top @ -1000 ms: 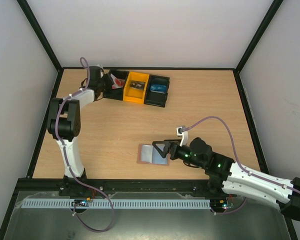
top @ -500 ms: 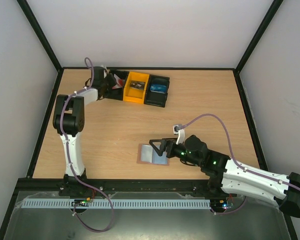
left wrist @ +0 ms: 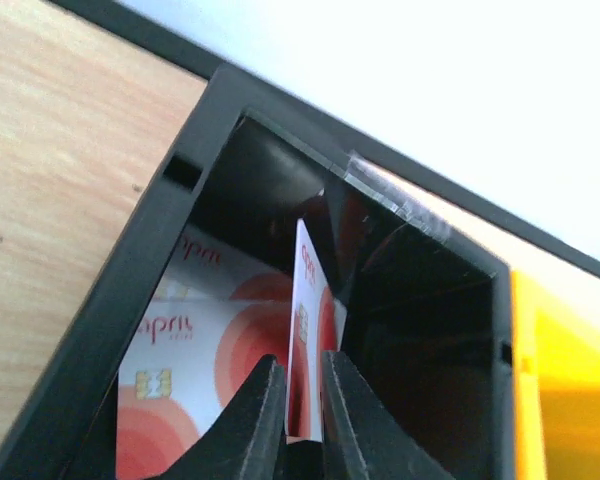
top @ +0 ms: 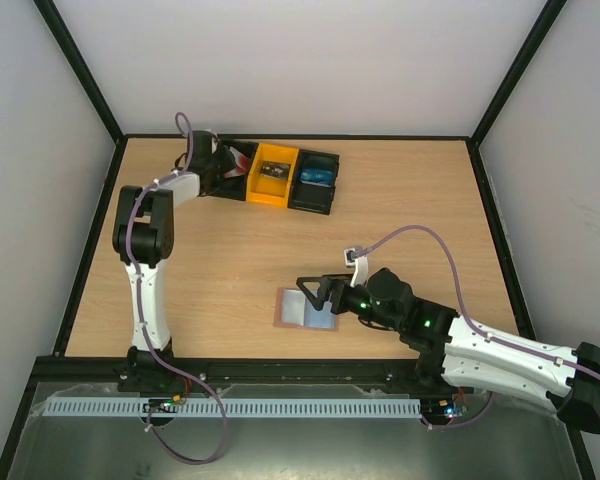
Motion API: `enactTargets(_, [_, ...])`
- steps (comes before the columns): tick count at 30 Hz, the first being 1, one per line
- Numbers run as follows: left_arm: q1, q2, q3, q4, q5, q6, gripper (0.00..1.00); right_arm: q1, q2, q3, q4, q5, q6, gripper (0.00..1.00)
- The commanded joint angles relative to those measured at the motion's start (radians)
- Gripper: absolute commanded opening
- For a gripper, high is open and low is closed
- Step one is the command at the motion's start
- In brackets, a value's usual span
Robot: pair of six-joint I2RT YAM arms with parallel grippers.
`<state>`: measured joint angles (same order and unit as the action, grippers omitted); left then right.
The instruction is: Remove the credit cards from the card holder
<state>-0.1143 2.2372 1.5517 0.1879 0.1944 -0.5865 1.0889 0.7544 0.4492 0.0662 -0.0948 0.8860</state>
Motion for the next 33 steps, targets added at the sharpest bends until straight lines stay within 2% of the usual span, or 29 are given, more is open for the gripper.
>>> enactTargets(1, [-0.005, 0.008, 0.053, -0.01, -0.018, 0.025, 0.15, 0.007, -0.005, 0.016, 0.026, 0.029, -0.001, 0.98])
enactTargets(22, [-0.008, -0.003, 0.154, -0.116, -0.037, 0.055, 0.27, 0.006, -0.029, 0.007, 0.007, 0.055, 0.025, 0.98])
enactTargets(28, [-0.008, -0.062, 0.153, -0.147, -0.018, 0.029, 0.37, 0.008, -0.051, -0.008, -0.009, 0.066, 0.051, 0.98])
enactTargets(33, [-0.007, -0.136, 0.126, -0.229, 0.012, 0.016, 0.55, 0.006, -0.004, 0.011, -0.115, 0.14, 0.09, 0.98])
